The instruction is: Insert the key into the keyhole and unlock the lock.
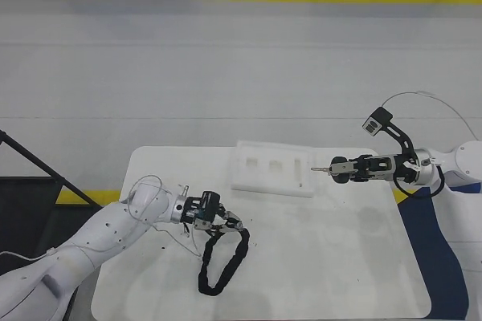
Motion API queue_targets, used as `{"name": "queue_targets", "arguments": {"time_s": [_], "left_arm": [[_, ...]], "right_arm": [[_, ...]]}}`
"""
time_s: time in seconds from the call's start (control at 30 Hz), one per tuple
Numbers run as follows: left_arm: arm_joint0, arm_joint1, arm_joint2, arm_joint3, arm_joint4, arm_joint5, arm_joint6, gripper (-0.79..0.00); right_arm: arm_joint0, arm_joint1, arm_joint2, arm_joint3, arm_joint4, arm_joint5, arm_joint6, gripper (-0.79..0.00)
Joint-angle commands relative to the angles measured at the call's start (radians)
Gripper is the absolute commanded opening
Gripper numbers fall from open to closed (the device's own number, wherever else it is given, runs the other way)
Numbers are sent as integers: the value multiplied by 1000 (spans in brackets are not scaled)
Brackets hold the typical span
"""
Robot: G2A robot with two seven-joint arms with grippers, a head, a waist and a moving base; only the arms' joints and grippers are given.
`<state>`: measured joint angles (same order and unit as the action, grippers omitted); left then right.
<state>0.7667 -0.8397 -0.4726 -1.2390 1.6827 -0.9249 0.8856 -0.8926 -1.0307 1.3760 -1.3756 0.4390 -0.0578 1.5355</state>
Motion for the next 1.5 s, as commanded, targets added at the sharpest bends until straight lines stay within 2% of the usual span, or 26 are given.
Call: {"name": "queue_targets", "arguments": {"time_s": [0.0, 0.33, 0.57, 0.83, 1.07, 1.13, 1.47], "left_arm": [[19, 19, -32, -57, -23, -8, -15, -785], [127, 81, -186, -245, -235, -30, -110, -785], [163, 98, -276, -369, -351, 3, -196, -785], [143, 82, -319, -488, -431, 89, -367, -785], [114, 46, -313, -499, -504, 218, -492, -785], [110, 38, -308, -503, -517, 237, -507, -785], [110, 38, -308, -503, -517, 237, -507, -785]], "right_arm": [[0, 0, 0, 0, 0, 0, 0, -785], [-50, 35, 33, -235, -60, 140, 0, -785], [-83, 72, 103, -375, -70, 262, 0, -785], [-109, 96, 124, -464, -60, 312, 0, -785], [-119, 102, 138, -469, -41, 323, -19, -785], [-119, 102, 138, -469, -41, 323, -19, -785], [-119, 102, 138, -469, -41, 323, -19, -785]]}}
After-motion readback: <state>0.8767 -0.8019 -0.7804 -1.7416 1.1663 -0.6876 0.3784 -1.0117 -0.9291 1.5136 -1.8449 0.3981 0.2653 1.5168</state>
